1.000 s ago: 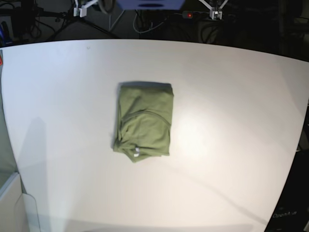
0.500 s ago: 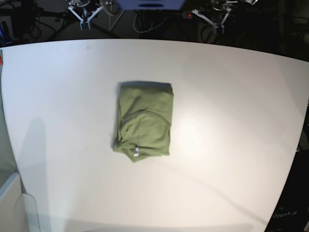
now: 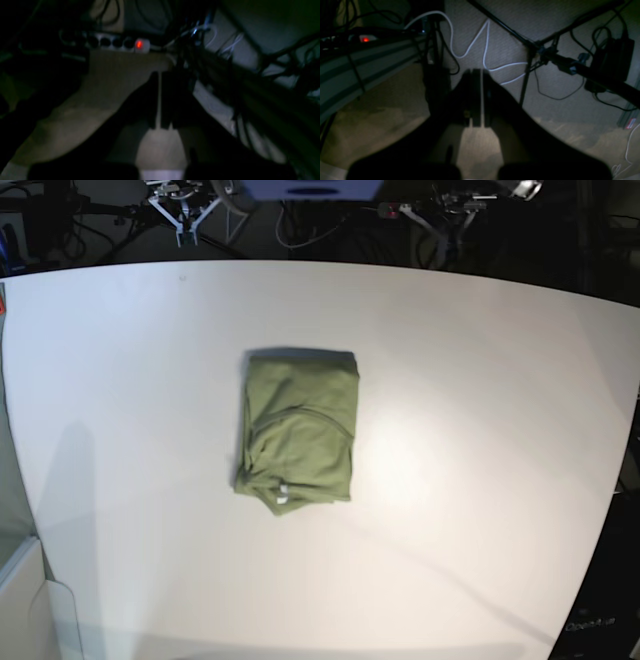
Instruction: Fold the T-shirt properly
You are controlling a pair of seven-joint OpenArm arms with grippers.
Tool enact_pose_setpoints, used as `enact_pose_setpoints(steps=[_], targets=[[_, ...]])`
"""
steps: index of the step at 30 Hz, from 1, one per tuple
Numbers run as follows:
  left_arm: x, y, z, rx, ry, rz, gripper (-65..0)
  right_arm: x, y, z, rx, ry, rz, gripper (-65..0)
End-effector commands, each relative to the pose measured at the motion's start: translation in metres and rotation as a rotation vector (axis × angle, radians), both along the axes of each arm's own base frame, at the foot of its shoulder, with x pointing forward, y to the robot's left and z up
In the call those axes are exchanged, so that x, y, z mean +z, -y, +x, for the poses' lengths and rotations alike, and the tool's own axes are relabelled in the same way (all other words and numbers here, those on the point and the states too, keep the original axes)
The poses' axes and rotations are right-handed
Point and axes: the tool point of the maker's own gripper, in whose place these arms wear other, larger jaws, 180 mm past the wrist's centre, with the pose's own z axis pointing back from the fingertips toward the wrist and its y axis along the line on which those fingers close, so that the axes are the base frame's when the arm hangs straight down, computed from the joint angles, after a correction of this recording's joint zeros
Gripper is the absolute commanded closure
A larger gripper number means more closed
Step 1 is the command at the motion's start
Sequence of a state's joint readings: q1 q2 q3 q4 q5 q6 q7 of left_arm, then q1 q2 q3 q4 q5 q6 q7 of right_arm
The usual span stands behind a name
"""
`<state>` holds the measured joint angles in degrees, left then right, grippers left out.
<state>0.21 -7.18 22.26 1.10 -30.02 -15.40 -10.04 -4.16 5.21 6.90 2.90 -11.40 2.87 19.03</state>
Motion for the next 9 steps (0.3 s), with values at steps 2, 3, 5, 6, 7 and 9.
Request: enact_pose_setpoints(steps=[2, 3, 5, 6, 7, 9], targets=[[0.0019, -0.0043, 0.0132, 0.005, 0.037, 0.005, -2.6, 0.0007, 0.0034, -0.0021, -0.005, 0.005, -0.009, -2.3], [0.0020, -0.0043, 0.0142, 0.005, 0.038, 0.005, -2.6, 0.0006, 0.0035, -0.0024, -0.007, 0.003, -0.009, -2.3], [0.0021, -0.0043, 0.0145, 0.005, 0.040, 0.005, -2.6, 0.0006, 0.0032, -0.0024, -0.002, 0.003, -0.008, -2.3], [0.0020, -0.0044, 0.0138, 0.006, 0.040, 0.006, -2.6, 0.0007, 0.0042, -0.0024, -0.002, 0.003, -0.010, -2.5], [0.0021, -0.0045, 0.0139, 0.009, 0.040, 0.006, -2.6, 0.0009, 0.0052, -0.0001, -0.002, 0.007, -0.011, -2.5], [0.0022, -0.0057, 0.0142, 0.010, 0.042, 0.007, -2.6, 0.0009, 0.0051, 0.0025, 0.001, 0.012, -0.011, -2.5]])
